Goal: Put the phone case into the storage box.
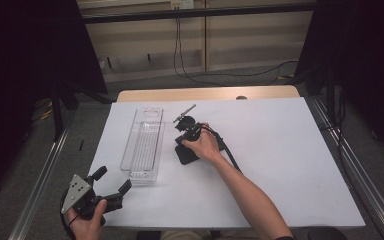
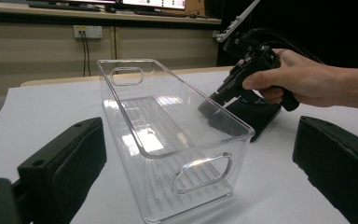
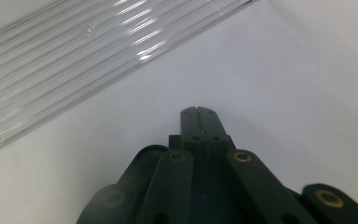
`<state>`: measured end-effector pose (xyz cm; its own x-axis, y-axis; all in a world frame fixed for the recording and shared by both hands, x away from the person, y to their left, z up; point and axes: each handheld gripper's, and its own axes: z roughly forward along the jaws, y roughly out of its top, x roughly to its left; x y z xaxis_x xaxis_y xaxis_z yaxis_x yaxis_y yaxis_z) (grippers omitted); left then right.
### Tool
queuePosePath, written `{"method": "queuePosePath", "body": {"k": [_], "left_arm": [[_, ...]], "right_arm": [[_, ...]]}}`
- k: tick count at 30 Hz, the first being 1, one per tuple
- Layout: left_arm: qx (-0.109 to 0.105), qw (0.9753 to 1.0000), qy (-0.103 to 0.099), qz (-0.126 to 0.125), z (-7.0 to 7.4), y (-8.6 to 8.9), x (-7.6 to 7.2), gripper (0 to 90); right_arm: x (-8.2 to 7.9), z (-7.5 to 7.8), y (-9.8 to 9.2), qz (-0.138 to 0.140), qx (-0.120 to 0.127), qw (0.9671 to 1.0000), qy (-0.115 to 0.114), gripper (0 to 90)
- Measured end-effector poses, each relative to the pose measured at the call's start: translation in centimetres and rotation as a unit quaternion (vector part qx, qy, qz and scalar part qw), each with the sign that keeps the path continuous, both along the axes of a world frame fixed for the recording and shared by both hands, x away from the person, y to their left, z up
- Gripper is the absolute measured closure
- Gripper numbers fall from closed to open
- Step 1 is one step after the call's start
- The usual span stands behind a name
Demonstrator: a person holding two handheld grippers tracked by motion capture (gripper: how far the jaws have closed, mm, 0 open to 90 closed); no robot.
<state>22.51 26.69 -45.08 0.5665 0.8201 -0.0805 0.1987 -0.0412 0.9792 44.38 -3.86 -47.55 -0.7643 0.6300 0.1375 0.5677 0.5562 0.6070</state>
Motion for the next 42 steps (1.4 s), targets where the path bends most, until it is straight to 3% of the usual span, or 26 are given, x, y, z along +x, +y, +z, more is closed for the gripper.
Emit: {"method": "queuePosePath", "body": {"k": [10, 17, 42], "left_arm": [[0.005, 1.0000, 0.001, -0.003, 0.0, -0.1, 0.1, 2.9], [0.003, 1.0000, 0.001, -0.004, -0.1, -0.1, 0.1, 2.9], [0.006, 1.0000, 0.004, 0.003, -0.1, -0.2, 0.1, 2.8]], "right_arm": [[-2.1, 0.0, -1.2, 0.013, 0.001, 0.9999, 0.002, 90.0], [-3.7, 0.3, -1.9, 0.026, -0.011, 0.9996, 0.005, 90.0], [-7.3, 0.2, -5.6, 0.041, 0.005, 0.9990, 0.016, 90.0]]}}
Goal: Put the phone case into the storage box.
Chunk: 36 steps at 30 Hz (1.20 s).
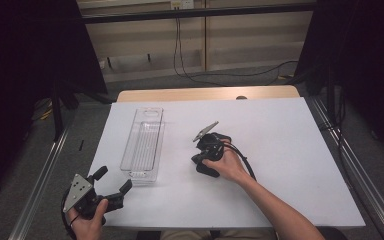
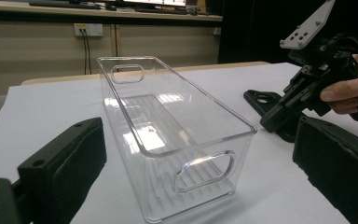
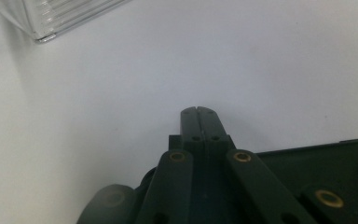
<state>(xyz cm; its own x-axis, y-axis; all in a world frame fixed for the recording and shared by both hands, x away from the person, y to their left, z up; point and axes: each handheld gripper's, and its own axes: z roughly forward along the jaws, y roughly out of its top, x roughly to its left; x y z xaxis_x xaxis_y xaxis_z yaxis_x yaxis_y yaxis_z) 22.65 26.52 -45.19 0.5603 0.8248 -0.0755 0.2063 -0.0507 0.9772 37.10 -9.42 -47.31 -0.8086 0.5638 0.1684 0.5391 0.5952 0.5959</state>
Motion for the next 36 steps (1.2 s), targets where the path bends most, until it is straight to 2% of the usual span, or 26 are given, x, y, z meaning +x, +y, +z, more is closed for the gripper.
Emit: {"method": "queuePosePath", "body": {"k": [9, 10, 15, 26, 32, 36], "left_arm": [[0.003, 1.0000, 0.000, -0.002, 0.0, 0.0, 0.1, 2.8], [0.002, 1.0000, 0.000, -0.003, 0.0, -0.1, 0.1, 2.9], [0.004, 1.0000, 0.000, -0.004, 0.0, -0.1, 0.0, 2.8], [0.002, 1.0000, -0.001, -0.006, 0.0, -0.1, 0.2, 2.9], [-0.001, 1.0000, 0.001, -0.008, 0.0, -0.1, 0.2, 2.8], [0.001, 1.0000, -0.001, -0.001, 0.0, -0.1, 0.2, 2.8]], "right_arm": [[-1.0, 0.0, -0.7, 0.006, 0.002, 1.0000, -0.006, 90.0], [-1.2, 0.0, -0.7, 0.003, 0.001, 1.0000, 0.000, 90.0], [-2.3, 0.0, -1.0, 0.015, 0.002, 0.9999, -0.003, 90.0], [-3.6, -0.2, -2.8, 0.010, 0.017, 0.9998, -0.003, 90.0], [-3.9, -0.2, -3.9, 0.007, 0.015, 0.9999, -0.005, 90.0], [-4.1, -0.2, -5.1, -0.006, 0.016, 0.9999, -0.003, 90.0]]}}
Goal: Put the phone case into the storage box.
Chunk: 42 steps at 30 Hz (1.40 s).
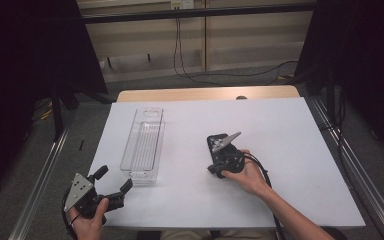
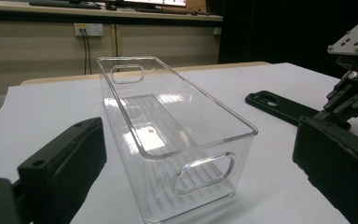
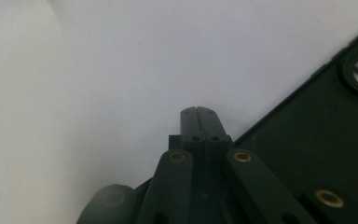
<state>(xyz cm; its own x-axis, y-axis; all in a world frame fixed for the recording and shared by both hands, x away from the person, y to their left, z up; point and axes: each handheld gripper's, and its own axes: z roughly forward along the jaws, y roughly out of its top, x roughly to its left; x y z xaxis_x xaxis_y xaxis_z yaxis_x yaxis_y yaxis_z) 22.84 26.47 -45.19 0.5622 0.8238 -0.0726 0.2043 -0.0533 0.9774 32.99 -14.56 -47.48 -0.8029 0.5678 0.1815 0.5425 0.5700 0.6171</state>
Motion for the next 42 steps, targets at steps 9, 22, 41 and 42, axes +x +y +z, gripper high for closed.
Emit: {"method": "queuePosePath", "body": {"k": [9, 22, 41, 42], "left_arm": [[0.000, 1.0000, 0.001, -0.006, 0.0, -0.1, 0.0, 2.9], [0.001, 1.0000, 0.003, -0.001, 0.0, -0.3, 0.1, 2.8], [0.000, 1.0000, 0.000, -0.003, 0.0, -0.1, 0.1, 2.9], [-0.002, 1.0000, 0.001, -0.005, 0.0, -0.2, 0.1, 2.8]], "right_arm": [[-0.4, 0.0, -1.4, -0.010, -0.002, 0.9999, -0.001, 90.0], [-0.4, -0.1, -2.7, -0.026, 0.002, 0.9997, -0.006, 90.0], [-1.6, 1.9, -2.6, -0.031, 0.051, 0.9967, -0.055, 33.1], [-1.6, 1.9, -2.7, -0.034, 0.051, 0.9966, -0.056, 28.6]]}}
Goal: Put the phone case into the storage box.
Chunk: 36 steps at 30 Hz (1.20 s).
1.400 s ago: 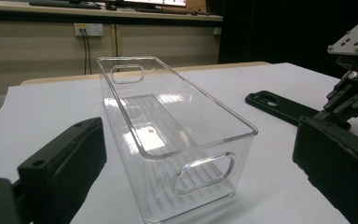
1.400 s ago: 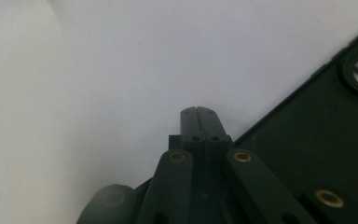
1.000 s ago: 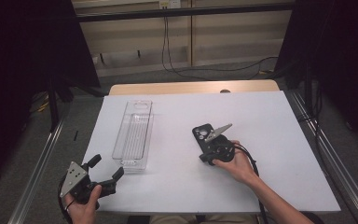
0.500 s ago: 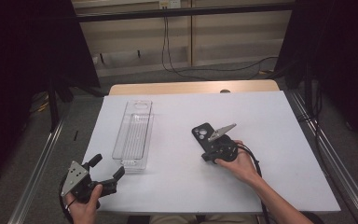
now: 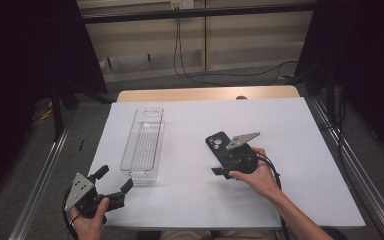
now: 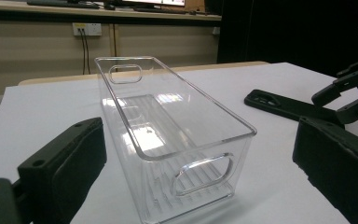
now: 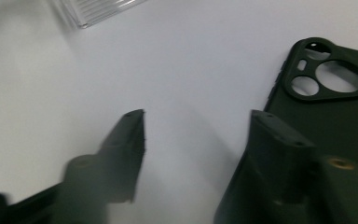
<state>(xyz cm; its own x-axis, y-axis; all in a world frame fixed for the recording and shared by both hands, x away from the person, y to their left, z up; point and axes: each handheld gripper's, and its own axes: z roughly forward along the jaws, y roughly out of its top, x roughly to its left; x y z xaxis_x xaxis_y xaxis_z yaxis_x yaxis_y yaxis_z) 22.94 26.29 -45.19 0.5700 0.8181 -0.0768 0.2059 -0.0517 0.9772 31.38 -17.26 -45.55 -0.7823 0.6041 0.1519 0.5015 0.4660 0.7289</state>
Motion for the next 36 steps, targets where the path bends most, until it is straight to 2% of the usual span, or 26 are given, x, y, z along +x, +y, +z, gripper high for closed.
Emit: {"method": "queuePosePath", "body": {"k": [5, 9, 11, 12, 14, 15, 18, 22, 24, 25, 30, 32, 35, 36], "left_arm": [[0.002, 1.0000, 0.002, 0.002, 0.0, 0.0, 0.1, 2.9], [0.002, 1.0000, 0.001, 0.002, 0.0, 0.0, 0.1, 2.9], [0.003, 1.0000, 0.001, 0.001, 0.0, 0.0, 0.1, 2.9], [0.003, 1.0000, 0.002, 0.002, 0.0, 0.0, 0.1, 2.8], [0.002, 1.0000, 0.002, 0.002, 0.0, 0.0, 0.1, 2.9], [0.004, 1.0000, 0.003, 0.003, 0.0, 0.0, 0.1, 2.9], [-0.002, 1.0000, 0.003, 0.000, 0.0, -0.1, 0.2, 2.9], [-0.002, 1.0000, 0.002, 0.000, 0.0, -0.1, 0.2, 2.8], [0.000, 1.0000, 0.002, 0.000, 0.0, -0.1, 0.2, 2.8], [0.000, 1.0000, 0.002, -0.002, 0.0, -0.2, 0.2, 2.8], [0.000, 1.0000, 0.001, -0.002, 0.0, -0.1, 0.2, 2.9], [-0.002, 1.0000, 0.002, -0.002, 0.0, -0.2, 0.2, 2.8], [-0.001, 1.0000, 0.001, -0.002, 0.0, -0.1, 0.2, 2.8], [-0.002, 1.0000, 0.002, -0.001, 0.0, -0.2, 0.2, 2.8]], "right_arm": [[0.0, 0.3, -0.2, -0.019, 0.003, 0.9998, -0.006, 7.1], [-0.1, 0.5, -0.4, -0.033, 0.005, 0.9994, -0.009, 8.0], [-0.1, 0.6, -0.7, -0.048, 0.007, 0.9988, 0.000, 9.5], [0.0, 0.6, -0.9, -0.049, 0.017, 0.9987, 0.001, 10.7], [0.1, 0.8, -1.4, -0.067, 0.024, 0.9975, -0.006, 10.7], [0.1, 0.8, -1.4, -0.067, 0.024, 0.9975, -0.006, 10.7], [0.2, 1.0, -1.8, -0.060, 0.014, 0.9981, 0.002, 11.3], [0.5, 1.2, -2.3, -0.077, 0.001, 0.9970, 0.008, 8.9], [1.0, 1.3, -2.6, -0.099, -0.007, 0.9949, 0.013, 8.4], [1.0, 1.3, -2.6, -0.099, -0.007, 0.9949, 0.013, 8.4], [2.6, 0.9, -2.6, -0.110, -0.025, 0.9934, 0.021, 6.4], [3.2, 0.9, -2.6, -0.118, -0.034, 0.9920, 0.029, 5.3], [3.9, 1.0, -2.3, -0.110, -0.052, 0.9916, 0.045, 4.9], [4.2, 1.0, -2.1, -0.112, -0.063, 0.9904, 0.051, 4.6]]}}
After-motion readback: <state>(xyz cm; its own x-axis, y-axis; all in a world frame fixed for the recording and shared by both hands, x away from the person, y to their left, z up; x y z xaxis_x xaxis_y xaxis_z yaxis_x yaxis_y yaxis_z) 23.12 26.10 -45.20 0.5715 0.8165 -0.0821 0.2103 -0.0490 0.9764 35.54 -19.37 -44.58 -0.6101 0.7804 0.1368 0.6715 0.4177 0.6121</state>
